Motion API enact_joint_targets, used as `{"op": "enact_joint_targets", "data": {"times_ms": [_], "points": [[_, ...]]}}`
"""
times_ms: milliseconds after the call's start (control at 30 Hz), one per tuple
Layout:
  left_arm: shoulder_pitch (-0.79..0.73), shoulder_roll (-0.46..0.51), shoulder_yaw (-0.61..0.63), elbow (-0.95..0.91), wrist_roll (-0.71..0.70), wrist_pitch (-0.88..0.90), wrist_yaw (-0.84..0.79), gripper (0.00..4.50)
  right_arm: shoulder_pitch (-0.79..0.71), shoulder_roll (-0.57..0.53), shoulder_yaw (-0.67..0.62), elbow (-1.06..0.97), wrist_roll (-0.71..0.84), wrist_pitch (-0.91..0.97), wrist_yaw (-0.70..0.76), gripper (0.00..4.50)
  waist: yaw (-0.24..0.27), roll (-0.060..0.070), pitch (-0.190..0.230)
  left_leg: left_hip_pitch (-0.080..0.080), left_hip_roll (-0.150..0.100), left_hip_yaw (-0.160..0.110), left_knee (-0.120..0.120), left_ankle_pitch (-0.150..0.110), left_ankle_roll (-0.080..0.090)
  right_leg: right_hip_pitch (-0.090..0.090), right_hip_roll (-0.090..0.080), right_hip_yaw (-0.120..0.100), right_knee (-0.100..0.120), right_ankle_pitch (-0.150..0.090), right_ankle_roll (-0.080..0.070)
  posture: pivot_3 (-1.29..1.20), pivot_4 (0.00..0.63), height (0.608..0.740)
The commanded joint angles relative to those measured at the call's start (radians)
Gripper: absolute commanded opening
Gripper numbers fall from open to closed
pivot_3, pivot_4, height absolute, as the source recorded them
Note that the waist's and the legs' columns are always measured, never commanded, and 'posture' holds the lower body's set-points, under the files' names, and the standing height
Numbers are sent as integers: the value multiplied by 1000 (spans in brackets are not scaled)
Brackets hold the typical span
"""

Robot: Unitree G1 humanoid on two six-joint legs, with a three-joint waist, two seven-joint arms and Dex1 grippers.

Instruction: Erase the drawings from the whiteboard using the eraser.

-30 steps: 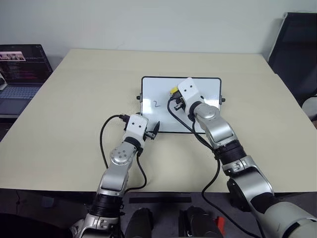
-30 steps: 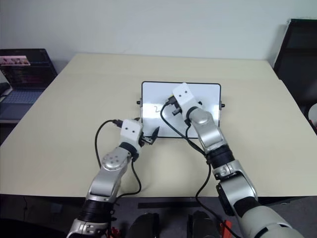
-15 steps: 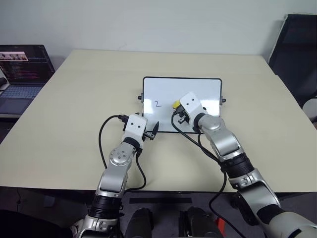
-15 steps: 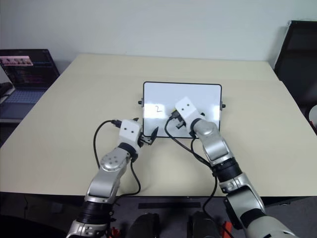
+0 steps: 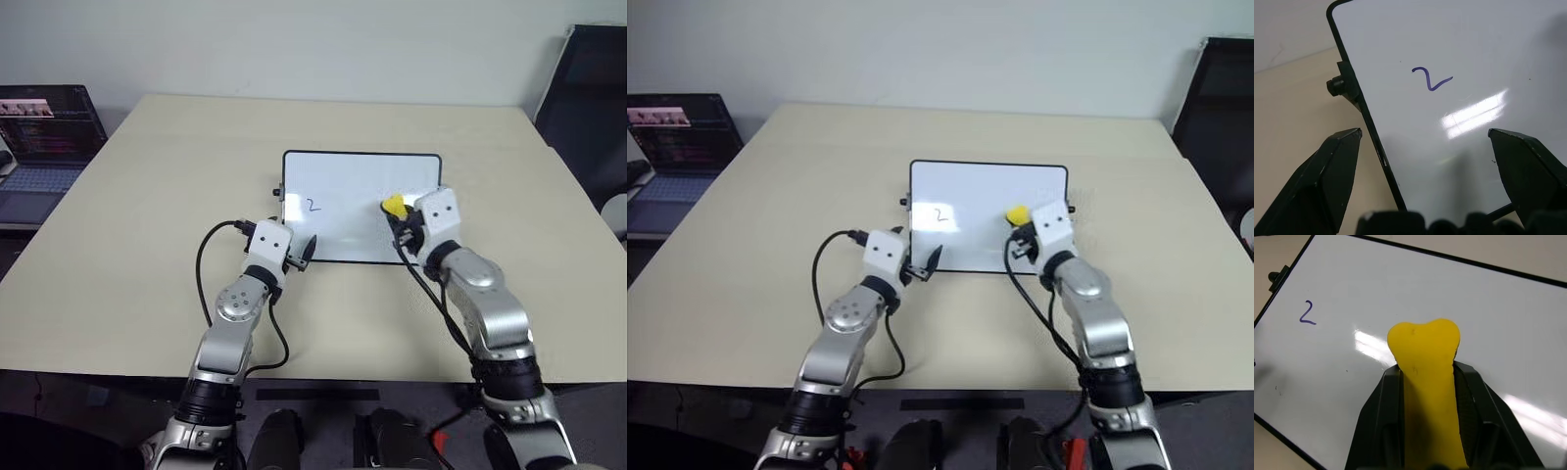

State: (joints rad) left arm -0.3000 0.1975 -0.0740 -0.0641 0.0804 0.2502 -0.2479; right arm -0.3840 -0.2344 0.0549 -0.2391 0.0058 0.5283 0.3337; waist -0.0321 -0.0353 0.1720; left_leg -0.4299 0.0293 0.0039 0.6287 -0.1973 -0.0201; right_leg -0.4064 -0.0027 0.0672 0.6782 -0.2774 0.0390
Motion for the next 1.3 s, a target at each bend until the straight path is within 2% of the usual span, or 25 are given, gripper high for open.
{"op": "enact_joint_targets", "data": {"times_ms": [33,367,567,667,933,1100,1300], "points": [[-21,6,7,-11,-8,-22,-2,4500,57,-57,50,-49,-45,-87,25,1037,-1,0,0,0,0,0,0,0,0,0,0,0,0,0,1,0,150,740],[-37,7,6,8,-10,-29,-6,4500,3,-49,66,-3,-42,-131,17,1037,-1,0,1,2,0,1,0,0,0,0,2,2,0,-1,1,0,150,740],[-26,8,10,2,-9,-29,-3,4500,-81,-25,91,41,-41,-145,25,1037,-1,0,1,1,0,1,0,0,0,0,1,2,0,0,0,0,150,740],[-26,10,14,8,-10,-30,-1,4500,-205,10,124,126,-54,-141,29,1037,-6,0,1,2,0,1,1,0,0,0,1,2,1,0,0,0,150,740],[-24,8,14,12,-8,-38,4,4500,-525,96,209,534,-118,-261,46,1037,-2,0,1,2,0,1,0,0,0,0,1,1,1,2,-3,0,150,740],[-6,12,23,-5,-4,-34,15,4500,-599,116,245,699,-162,-304,50,1037,1,0,1,1,0,0,0,0,0,0,-1,0,0,2,-3,0,150,740],[17,25,43,-25,-4,-28,31,4500,-606,131,274,746,-215,-288,41,1037,-1,0,1,1,1,-1,0,0,0,0,-1,-1,1,2,-3,0,150,740]]}}
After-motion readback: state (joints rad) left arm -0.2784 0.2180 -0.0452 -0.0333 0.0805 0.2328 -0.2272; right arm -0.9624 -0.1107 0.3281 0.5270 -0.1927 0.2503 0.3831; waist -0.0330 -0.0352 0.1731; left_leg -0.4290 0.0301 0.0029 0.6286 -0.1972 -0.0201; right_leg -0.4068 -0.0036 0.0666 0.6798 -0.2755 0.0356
